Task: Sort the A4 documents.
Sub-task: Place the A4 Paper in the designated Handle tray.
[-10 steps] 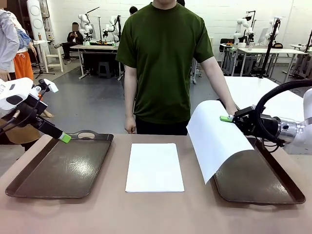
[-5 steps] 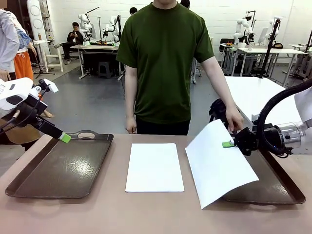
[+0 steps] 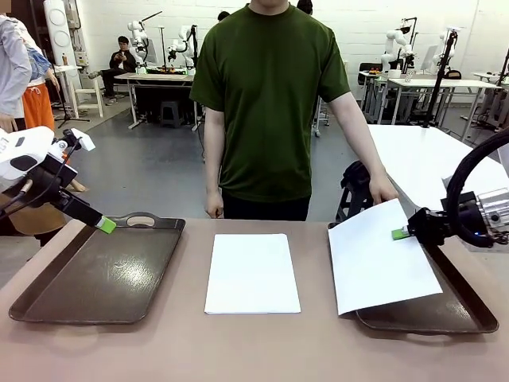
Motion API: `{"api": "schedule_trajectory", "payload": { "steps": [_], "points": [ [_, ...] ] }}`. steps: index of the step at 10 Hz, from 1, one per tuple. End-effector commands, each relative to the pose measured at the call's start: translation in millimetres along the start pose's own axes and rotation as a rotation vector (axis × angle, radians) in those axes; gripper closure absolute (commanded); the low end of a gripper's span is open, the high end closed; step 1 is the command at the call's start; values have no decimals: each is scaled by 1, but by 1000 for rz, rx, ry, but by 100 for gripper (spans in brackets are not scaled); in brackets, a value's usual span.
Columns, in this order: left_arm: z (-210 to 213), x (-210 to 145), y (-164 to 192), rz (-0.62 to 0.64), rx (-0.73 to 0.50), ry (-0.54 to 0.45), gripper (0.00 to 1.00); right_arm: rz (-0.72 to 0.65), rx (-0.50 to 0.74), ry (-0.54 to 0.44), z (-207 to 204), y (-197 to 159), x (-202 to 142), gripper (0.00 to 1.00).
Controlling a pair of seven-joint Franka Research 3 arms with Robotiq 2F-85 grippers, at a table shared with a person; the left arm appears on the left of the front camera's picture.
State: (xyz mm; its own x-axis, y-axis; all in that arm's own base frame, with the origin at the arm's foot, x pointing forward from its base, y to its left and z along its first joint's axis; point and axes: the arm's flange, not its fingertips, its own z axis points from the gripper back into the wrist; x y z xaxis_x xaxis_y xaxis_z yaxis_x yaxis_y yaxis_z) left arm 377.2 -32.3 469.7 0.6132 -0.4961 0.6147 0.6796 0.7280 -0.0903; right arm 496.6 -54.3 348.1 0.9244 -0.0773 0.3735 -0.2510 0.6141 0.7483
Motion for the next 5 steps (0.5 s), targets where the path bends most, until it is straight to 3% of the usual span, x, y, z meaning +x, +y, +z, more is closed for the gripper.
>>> {"api": "schedule_trajectory", "payload": {
  "steps": [1, 3, 5],
  "points": [
    [-1, -3, 3, -12, -5, -16, 0, 8, -26, 53, -3, -10, -5, 99],
    [-1, -3, 3, -12, -5, -16, 0, 15, -23, 124, -5, -20, 2, 99],
    [-1, -3, 3, -12, -5, -16, 0, 33, -55, 130, 0, -28, 18, 99]
  ]
}}
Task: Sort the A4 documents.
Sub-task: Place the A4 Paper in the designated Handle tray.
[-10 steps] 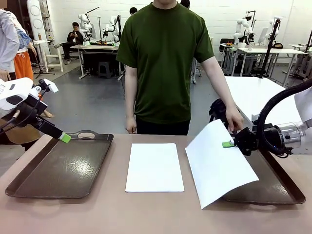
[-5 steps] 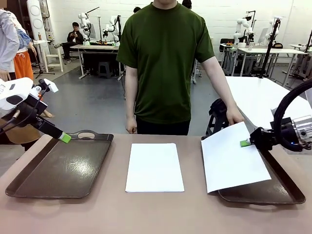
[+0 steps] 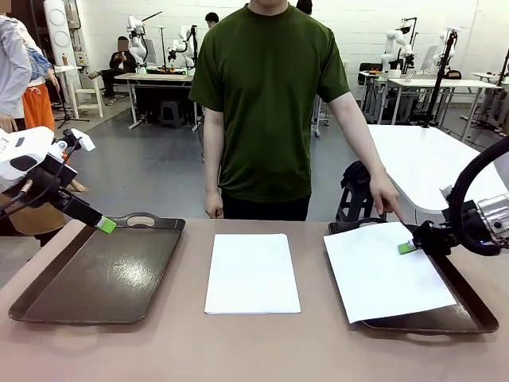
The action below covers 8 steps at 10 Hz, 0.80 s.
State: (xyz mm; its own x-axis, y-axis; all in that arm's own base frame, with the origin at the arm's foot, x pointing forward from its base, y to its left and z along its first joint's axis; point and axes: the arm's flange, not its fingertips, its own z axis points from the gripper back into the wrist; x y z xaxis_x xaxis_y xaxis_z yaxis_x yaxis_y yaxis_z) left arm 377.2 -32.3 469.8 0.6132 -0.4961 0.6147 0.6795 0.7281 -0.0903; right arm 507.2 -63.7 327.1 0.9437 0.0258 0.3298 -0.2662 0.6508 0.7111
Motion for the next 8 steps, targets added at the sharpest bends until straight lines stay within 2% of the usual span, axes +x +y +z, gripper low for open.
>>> {"api": "schedule_trajectory", "payload": {
  "steps": [1, 4, 5, 8],
  "points": [
    [-1, -3, 3, -12, -5, -16, 0, 2, -28, 11, 14, -9, 18, 99],
    [-1, -3, 3, -12, -5, -16, 0, -30, -53, -25, 26, -23, 21, 99],
    [-1, -3, 3, -12, -5, -16, 0, -29, -44, 13, 22, -26, 18, 99],
    [-1, -3, 3, -12, -5, -16, 0, -47, -39, 32, 18, -33, 15, 99]
  ]
}}
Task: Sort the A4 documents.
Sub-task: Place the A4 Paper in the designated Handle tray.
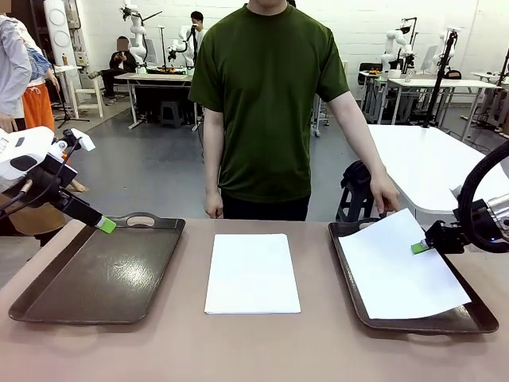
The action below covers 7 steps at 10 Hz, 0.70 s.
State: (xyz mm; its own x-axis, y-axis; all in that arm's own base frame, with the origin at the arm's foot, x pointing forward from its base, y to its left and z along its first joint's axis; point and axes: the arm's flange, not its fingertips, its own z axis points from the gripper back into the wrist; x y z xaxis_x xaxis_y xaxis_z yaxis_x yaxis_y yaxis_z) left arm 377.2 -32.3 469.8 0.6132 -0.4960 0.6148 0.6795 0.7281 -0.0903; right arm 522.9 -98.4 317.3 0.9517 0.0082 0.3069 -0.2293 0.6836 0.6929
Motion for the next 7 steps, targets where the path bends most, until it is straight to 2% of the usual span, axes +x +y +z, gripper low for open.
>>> {"api": "schedule_trajectory", "payload": {
  "steps": [1, 4, 5, 6, 7],
  "points": [
    [-1, -3, 3, -12, -5, -16, 0, -15, -3, 31, -1, 2, 6, 99],
    [-1, -3, 3, -12, -5, -16, 0, -26, -40, 2, -1, 5, 6, 99],
    [-1, -3, 3, -12, -5, -16, 0, -27, -52, -5, -1, 7, 4, 79],
    [-1, -3, 3, -12, -5, -16, 0, -10, -72, -13, 1, 12, 2, 79],
    [-1, -3, 3, -12, -5, -16, 0, 0, -105, -23, 2, 16, 1, 60]
  ]
}}
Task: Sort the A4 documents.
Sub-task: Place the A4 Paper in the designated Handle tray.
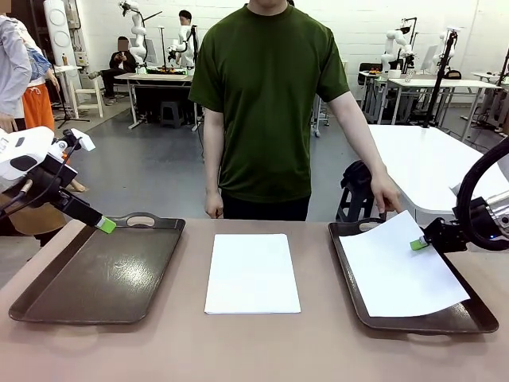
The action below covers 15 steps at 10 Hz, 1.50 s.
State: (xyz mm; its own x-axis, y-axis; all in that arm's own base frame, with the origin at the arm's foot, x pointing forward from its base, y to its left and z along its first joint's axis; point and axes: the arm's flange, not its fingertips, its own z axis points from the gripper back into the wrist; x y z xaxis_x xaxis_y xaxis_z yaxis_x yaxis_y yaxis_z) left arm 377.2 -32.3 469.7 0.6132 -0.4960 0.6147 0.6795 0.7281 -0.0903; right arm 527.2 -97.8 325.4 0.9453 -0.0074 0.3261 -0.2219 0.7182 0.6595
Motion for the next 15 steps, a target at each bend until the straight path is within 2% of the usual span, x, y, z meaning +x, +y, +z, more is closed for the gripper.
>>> {"api": "schedule_trajectory", "payload": {
  "steps": [1, 2, 5, 8, 9, 10, 11, 13, 15],
  "points": [
    [-1, -3, 3, -12, -5, -16, 0, 20, -111, 1, 2, 17, -6, 78],
    [-1, -3, 3, -12, -5, -16, 0, 52, -198, 7, 3, 22, -6, 66],
    [-1, -3, 3, -12, -5, -16, 0, 89, -339, 21, 7, 31, -4, 39],
    [-1, -3, 3, -12, -5, -16, 0, 75, -372, 11, 20, 27, -5, 7],
    [-1, -3, 3, -12, -5, -16, 0, 71, -374, 4, 25, 27, -5, 0],
    [-1, -3, 3, -12, -5, -16, 0, 69, -374, 4, 29, 27, -5, 7],
    [-1, -3, 3, -12, -5, -16, 0, 65, -357, -9, 31, 28, -5, 0],
    [-1, -3, 3, -12, -5, -16, 0, 65, -309, -16, 30, 37, -5, 0],
    [-1, -3, 3, -12, -5, -16, 0, 86, -351, -15, 31, 26, 1, 0]
  ]
}}
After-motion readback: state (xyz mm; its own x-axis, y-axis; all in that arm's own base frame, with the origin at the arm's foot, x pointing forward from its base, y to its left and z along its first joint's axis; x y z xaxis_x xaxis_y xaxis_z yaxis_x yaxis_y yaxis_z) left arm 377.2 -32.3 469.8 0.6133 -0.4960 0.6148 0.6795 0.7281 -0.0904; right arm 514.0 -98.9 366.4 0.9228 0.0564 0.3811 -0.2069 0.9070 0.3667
